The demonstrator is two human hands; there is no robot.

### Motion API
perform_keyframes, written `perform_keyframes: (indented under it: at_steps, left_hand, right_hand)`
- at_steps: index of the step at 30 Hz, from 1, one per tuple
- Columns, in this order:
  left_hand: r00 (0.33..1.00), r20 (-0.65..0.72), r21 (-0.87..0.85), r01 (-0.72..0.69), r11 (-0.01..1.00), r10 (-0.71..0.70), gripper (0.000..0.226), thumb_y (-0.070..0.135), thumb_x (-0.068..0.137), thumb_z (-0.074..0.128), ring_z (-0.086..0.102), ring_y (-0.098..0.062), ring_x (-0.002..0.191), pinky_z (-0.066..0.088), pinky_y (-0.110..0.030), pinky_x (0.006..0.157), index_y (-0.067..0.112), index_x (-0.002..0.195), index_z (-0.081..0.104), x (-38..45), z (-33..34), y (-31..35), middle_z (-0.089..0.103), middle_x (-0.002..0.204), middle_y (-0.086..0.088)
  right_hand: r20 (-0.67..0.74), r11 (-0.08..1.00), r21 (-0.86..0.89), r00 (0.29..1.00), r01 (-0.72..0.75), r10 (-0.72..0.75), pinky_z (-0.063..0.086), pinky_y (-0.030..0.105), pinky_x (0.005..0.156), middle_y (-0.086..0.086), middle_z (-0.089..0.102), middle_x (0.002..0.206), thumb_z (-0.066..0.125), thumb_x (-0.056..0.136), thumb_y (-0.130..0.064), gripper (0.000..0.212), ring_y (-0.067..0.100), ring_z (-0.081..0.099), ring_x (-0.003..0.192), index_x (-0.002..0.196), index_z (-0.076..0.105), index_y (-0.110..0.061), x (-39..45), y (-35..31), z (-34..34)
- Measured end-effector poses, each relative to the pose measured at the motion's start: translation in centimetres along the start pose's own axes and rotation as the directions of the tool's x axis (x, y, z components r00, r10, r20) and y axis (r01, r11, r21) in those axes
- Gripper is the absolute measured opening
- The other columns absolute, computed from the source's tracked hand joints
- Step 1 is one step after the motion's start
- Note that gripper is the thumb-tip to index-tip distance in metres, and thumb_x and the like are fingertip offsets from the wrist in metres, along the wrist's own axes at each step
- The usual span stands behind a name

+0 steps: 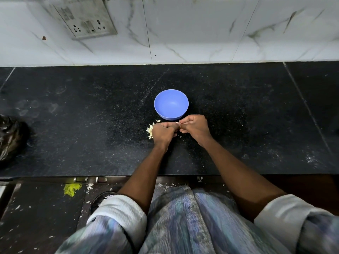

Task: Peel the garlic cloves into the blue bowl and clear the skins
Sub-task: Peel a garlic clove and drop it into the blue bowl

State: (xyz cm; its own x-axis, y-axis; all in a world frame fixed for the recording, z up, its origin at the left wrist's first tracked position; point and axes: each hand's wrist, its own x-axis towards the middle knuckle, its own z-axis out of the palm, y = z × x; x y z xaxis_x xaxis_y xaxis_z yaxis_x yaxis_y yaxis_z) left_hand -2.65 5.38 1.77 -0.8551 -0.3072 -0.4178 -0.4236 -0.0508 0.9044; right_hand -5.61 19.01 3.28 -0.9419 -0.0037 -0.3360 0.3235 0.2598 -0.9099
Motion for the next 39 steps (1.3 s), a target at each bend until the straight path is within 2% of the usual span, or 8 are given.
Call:
perform_keyframes:
  at_steps: [4,10,13,17,20,29,33,39]
  left_hand:
    - [0.996,-0.048,0.154,-0.067,0.986,0.075,0.019,0.016,0.086,0.078,0.071,-0.017,0.063,0.066,-0.044,0.07,0.016,0.068,0.081,0.2,0.2,-0.2,0.077,0.067,-0.002]
    - [0.969,-0.096,0.338,-0.185,0.923,0.229,0.026,0.019,0.086,0.075,0.062,0.001,0.051,0.048,-0.018,0.054,0.026,0.061,0.077,-0.5,0.6,0.1,0.07,0.056,0.014]
    - [0.971,-0.054,0.313,-0.204,0.927,0.232,0.023,0.019,0.087,0.074,0.064,-0.003,0.054,0.053,-0.024,0.058,0.022,0.065,0.08,-0.2,0.5,-0.3,0.072,0.059,0.01]
    - [0.997,-0.016,0.091,-0.07,0.993,0.072,0.016,0.015,0.093,0.075,0.077,-0.019,0.074,0.067,-0.042,0.076,0.012,0.08,0.083,0.2,0.2,-0.5,0.08,0.076,-0.001]
    - [0.999,0.006,0.027,-0.036,0.999,0.036,0.013,0.015,0.094,0.075,0.079,-0.026,0.087,0.067,-0.042,0.078,0.009,0.086,0.084,0.2,0.1,-0.4,0.081,0.084,-0.004]
    - [0.996,-0.008,0.164,-0.083,0.983,0.085,0.016,0.02,0.086,0.079,0.078,-0.028,0.075,0.066,-0.05,0.075,0.019,0.071,0.081,0.4,0.2,-0.7,0.078,0.07,0.0]
    - [0.987,0.021,0.264,-0.16,0.951,0.16,0.017,0.023,0.085,0.073,0.076,-0.022,0.066,0.065,-0.045,0.07,0.02,0.07,0.08,0.3,0.2,-0.7,0.076,0.065,0.005]
    - [0.985,0.121,0.167,-0.145,0.975,0.126,0.023,0.028,0.09,0.069,0.074,-0.025,0.072,0.064,-0.056,0.078,0.015,0.075,0.08,0.2,0.2,-0.8,0.078,0.075,-0.006]
  right_hand:
    - [-0.038,0.998,-0.05,0.998,0.046,-0.047,0.065,0.041,0.072,0.01,0.076,0.072,0.08,0.083,0.0,0.008,0.029,0.077,0.07,0.085,0.077,-0.006,0.1,0.1,0.3]
    - [-0.044,0.99,-0.116,0.995,0.078,-0.084,0.066,0.04,0.068,0.009,0.075,0.069,0.079,0.083,0.0,0.006,0.029,0.076,0.068,0.087,0.077,-0.005,0.1,0.0,0.4]
    - [-0.029,0.995,-0.073,0.997,0.064,-0.066,0.065,0.036,0.068,0.012,0.076,0.073,0.079,0.083,0.002,0.012,0.027,0.075,0.067,0.093,0.076,-0.004,0.1,-0.3,0.2]
    - [-0.01,1.0,0.011,1.0,0.018,-0.018,0.061,0.027,0.064,0.016,0.077,0.079,0.078,0.084,0.005,0.018,0.021,0.073,0.066,0.1,0.075,-0.001,0.0,-0.4,0.0]
    - [-0.017,0.999,-0.026,0.999,0.041,-0.041,0.062,0.029,0.065,0.012,0.077,0.076,0.078,0.083,0.004,0.014,0.021,0.075,0.065,0.096,0.076,-0.003,0.1,-0.2,-0.1]
    - [0.002,0.981,-0.16,0.994,0.112,-0.114,0.065,0.036,0.068,0.007,0.074,0.067,0.079,0.081,0.002,0.011,0.026,0.076,0.065,0.09,0.078,-0.006,0.4,0.3,0.1]
    - [0.029,0.998,-0.037,0.998,0.048,-0.047,0.065,0.037,0.072,0.015,0.076,0.075,0.076,0.082,0.003,0.01,0.025,0.074,0.068,0.09,0.076,-0.003,0.3,0.3,-0.1]
    - [0.086,0.966,0.21,0.987,-0.15,0.135,0.063,0.031,0.076,0.017,0.077,0.085,0.071,0.085,0.006,0.016,0.023,0.073,0.075,0.099,0.076,-0.001,-0.2,-0.3,-0.7]
